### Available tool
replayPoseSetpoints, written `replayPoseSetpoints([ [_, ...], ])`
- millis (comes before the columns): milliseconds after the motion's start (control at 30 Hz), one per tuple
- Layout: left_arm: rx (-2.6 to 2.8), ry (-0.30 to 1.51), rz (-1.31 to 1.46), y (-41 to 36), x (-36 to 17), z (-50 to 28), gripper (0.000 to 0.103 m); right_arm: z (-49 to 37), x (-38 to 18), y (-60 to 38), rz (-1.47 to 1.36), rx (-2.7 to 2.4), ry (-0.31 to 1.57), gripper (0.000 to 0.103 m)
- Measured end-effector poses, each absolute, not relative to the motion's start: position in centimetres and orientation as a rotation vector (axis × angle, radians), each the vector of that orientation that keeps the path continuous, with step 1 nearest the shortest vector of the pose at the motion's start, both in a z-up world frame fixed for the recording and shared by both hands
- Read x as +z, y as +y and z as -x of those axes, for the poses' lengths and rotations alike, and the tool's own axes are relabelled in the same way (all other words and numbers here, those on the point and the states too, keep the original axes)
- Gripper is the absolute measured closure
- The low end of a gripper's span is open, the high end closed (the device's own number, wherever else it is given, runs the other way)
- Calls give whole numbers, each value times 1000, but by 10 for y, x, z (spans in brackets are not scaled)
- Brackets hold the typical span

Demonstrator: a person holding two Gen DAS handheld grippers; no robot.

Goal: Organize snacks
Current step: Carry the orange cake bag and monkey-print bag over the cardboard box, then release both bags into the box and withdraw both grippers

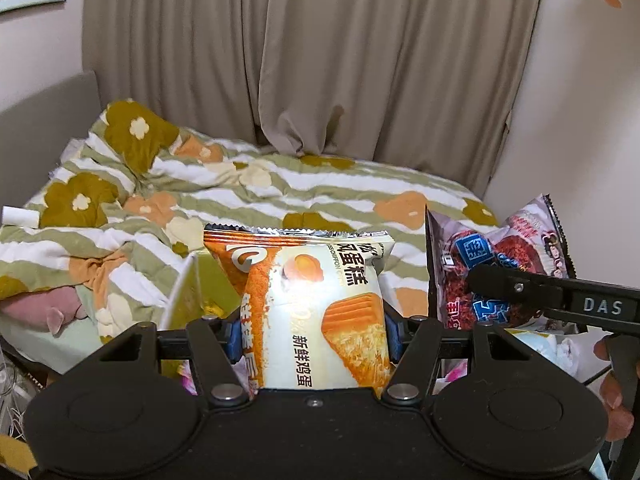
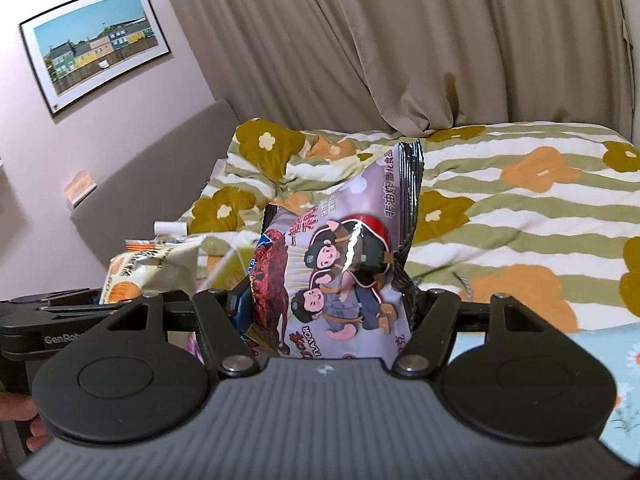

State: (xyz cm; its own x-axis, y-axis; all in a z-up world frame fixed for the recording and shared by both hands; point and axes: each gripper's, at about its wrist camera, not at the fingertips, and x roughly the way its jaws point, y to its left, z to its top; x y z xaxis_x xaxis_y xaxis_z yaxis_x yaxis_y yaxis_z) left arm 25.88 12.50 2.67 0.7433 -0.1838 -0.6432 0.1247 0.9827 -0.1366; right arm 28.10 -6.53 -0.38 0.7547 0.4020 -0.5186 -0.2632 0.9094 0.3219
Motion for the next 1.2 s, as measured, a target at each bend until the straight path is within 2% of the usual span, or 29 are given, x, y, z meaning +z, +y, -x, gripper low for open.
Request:
replayPoseSetpoints([
  [267,-259,812,82,169,-2,-321,35,-312,-17,0,-280,267,665,21],
  [300,-270,824,89,172,-7,-328,28,-314,-20,4,-285,253,673,21],
  [333,-280,835,97,174,-11,-334,15,-317,-23,9,-290,237,681,21],
  [400,-279,840,111,179,-16,-337,3,-320,-29,15,-294,212,695,21],
  [833,-223,765,88,190,-10,-290,3,-321,-40,22,-251,172,725,21],
  [1200,-170,746,84,199,-6,-280,3,-341,-36,24,-272,197,708,18],
])
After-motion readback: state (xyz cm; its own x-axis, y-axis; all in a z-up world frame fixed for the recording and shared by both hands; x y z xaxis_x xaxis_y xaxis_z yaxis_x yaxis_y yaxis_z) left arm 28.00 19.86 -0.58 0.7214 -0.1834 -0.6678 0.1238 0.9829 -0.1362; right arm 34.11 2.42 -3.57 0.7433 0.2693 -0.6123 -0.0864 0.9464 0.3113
